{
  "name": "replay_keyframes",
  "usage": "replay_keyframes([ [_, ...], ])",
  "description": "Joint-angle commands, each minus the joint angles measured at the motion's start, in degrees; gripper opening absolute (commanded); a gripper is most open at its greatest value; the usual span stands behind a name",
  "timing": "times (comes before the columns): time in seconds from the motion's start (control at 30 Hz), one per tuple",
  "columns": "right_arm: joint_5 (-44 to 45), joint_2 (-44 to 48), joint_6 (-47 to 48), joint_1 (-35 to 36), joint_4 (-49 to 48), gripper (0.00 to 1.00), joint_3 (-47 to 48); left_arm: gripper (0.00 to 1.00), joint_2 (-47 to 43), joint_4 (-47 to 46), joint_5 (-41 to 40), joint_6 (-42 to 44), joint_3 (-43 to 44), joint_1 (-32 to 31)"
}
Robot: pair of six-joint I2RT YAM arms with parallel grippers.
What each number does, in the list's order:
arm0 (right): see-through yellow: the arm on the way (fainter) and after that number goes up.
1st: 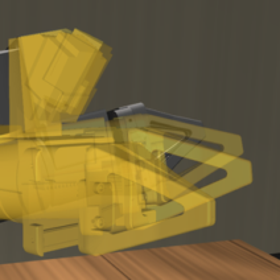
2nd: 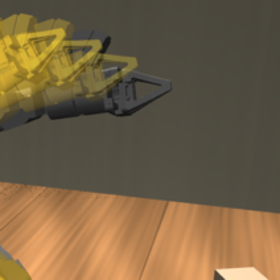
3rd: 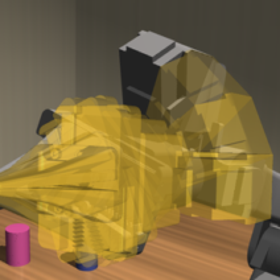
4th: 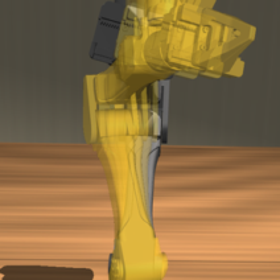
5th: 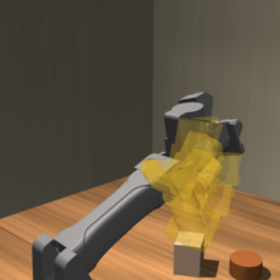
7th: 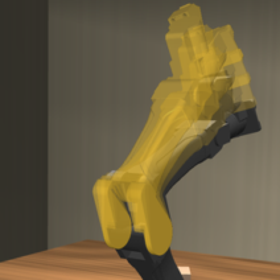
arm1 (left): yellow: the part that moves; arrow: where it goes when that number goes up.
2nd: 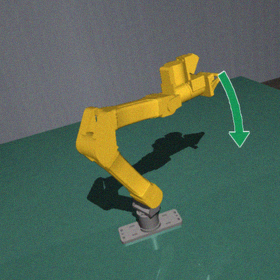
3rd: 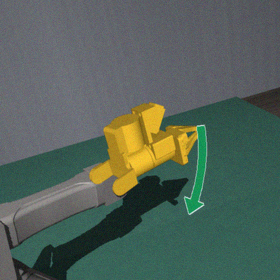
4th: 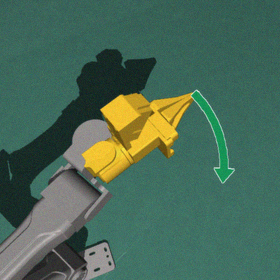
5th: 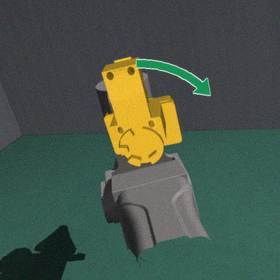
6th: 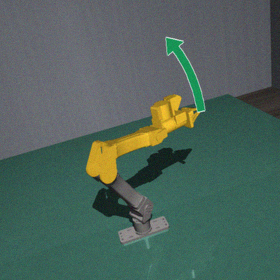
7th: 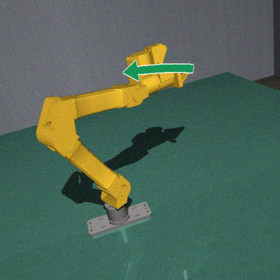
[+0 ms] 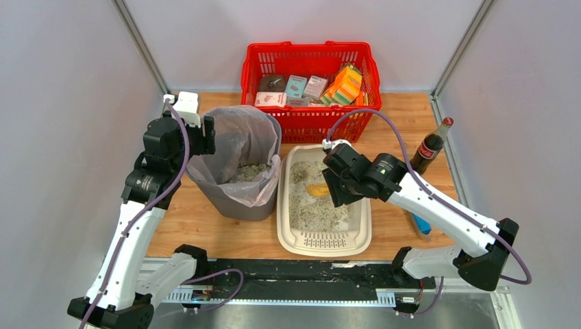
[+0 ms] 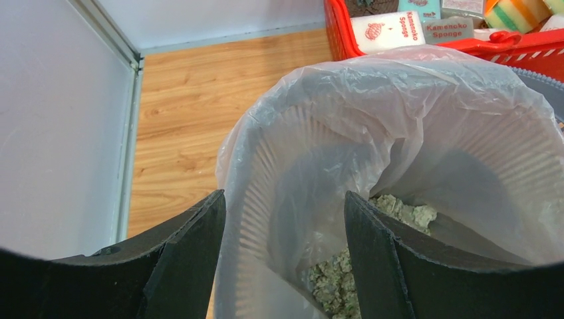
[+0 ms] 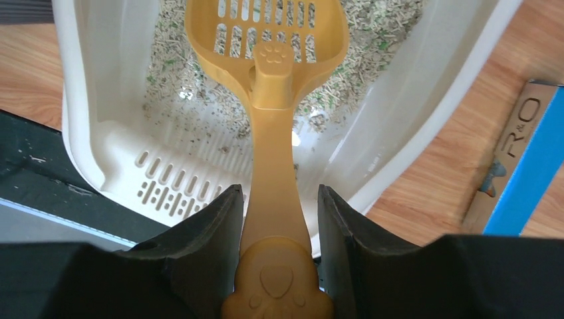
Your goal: Clean the litter box
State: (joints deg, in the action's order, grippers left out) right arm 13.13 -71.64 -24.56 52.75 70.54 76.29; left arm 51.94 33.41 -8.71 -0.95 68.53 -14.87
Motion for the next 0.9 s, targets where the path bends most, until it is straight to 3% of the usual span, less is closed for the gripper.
replay_keyframes([
  [0.0, -2.5, -0.6, -4.4, 0.2, -6.8, 0.00, -0.4, 0.73, -1.1, -3.0, -0.7, 0.9, -0.6, -0.2],
  [0.23, -4.9, -3.2, -9.5, 1.5, -10.8, 0.00, -2.9, 0.74, -1.6, -3.2, -0.9, 1.8, -0.8, -0.2],
  [0.47, -0.4, -7.4, -12.0, 5.5, -5.9, 0.00, 1.6, 0.74, -2.0, -3.0, -1.4, 2.4, -0.9, -0.2],
  [0.87, 0.5, -10.8, -16.2, 5.7, -4.3, 0.00, 4.7, 0.75, -1.5, -2.9, -0.1, 2.1, -0.7, -0.2],
])
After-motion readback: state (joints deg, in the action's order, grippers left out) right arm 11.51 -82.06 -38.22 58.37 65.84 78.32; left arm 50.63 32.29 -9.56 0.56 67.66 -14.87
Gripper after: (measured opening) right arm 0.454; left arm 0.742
